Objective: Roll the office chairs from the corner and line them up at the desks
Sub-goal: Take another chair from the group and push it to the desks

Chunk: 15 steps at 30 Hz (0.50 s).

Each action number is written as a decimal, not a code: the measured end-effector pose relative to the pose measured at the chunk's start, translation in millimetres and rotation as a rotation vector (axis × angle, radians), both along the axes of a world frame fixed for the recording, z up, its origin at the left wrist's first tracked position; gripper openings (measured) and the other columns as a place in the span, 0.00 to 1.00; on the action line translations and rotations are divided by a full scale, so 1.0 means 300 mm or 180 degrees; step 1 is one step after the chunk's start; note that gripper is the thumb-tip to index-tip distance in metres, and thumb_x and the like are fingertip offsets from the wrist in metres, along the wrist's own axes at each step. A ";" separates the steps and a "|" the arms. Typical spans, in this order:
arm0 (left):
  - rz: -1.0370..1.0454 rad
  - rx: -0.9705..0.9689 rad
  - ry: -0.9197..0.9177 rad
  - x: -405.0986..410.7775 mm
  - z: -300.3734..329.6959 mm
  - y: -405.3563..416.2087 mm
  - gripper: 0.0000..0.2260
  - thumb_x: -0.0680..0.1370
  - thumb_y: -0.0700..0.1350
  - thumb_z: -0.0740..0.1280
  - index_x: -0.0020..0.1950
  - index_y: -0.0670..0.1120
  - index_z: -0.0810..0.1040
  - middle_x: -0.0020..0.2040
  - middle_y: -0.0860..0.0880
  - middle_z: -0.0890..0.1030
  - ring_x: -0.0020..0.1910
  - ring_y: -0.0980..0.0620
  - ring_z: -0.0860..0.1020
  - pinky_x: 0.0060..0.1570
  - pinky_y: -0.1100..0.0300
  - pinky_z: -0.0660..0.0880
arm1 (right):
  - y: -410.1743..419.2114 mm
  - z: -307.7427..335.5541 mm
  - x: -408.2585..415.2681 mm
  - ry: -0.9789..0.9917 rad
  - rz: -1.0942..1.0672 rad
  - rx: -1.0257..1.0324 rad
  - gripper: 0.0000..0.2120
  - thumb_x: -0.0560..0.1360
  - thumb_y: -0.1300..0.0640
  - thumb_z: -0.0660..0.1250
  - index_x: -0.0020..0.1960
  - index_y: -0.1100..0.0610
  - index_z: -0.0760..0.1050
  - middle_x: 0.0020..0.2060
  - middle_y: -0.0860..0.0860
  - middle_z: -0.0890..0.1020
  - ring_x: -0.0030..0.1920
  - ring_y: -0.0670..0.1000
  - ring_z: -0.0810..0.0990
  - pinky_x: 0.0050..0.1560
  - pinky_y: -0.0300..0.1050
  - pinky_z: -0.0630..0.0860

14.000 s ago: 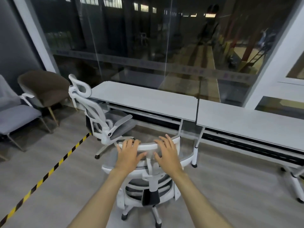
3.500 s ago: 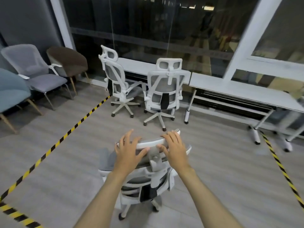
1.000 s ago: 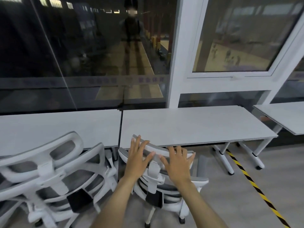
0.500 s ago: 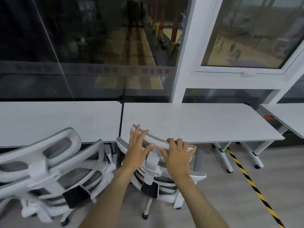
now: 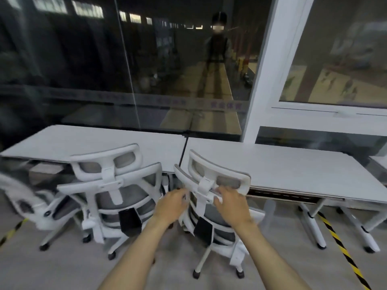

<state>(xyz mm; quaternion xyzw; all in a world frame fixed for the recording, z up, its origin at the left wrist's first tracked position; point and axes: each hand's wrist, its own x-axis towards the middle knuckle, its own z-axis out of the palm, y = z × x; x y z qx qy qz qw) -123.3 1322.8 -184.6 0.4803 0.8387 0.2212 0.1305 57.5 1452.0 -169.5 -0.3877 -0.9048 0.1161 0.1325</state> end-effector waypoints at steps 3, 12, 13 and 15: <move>0.0317 -0.0057 0.0402 0.083 -0.017 -0.190 0.11 0.82 0.47 0.61 0.62 0.50 0.78 0.60 0.49 0.81 0.60 0.45 0.79 0.53 0.50 0.77 | -0.138 0.000 0.064 -0.0054 0.0309 -0.0245 0.11 0.81 0.50 0.59 0.53 0.53 0.78 0.47 0.54 0.85 0.50 0.60 0.83 0.45 0.52 0.77; 0.1389 -0.0642 0.0557 0.247 -0.084 -0.944 0.11 0.82 0.51 0.60 0.60 0.50 0.79 0.58 0.47 0.81 0.59 0.41 0.79 0.54 0.48 0.77 | -0.750 -0.120 0.022 -0.0261 0.1620 -0.0885 0.09 0.80 0.49 0.60 0.51 0.50 0.78 0.49 0.53 0.84 0.52 0.58 0.82 0.50 0.52 0.79; 0.1552 -0.0718 0.0519 0.259 -0.092 -1.048 0.12 0.82 0.52 0.60 0.61 0.51 0.78 0.59 0.48 0.81 0.59 0.41 0.79 0.55 0.48 0.76 | -0.841 -0.122 0.010 -0.0315 0.1785 -0.0870 0.09 0.80 0.49 0.60 0.51 0.50 0.78 0.49 0.53 0.84 0.53 0.59 0.82 0.50 0.51 0.78; 0.1817 -0.0794 0.0463 0.282 -0.102 -1.265 0.12 0.83 0.51 0.59 0.63 0.52 0.78 0.61 0.49 0.81 0.60 0.43 0.79 0.57 0.49 0.76 | -1.026 -0.115 -0.011 -0.0415 0.2066 -0.0794 0.09 0.81 0.50 0.60 0.52 0.50 0.79 0.50 0.53 0.84 0.54 0.59 0.82 0.49 0.49 0.75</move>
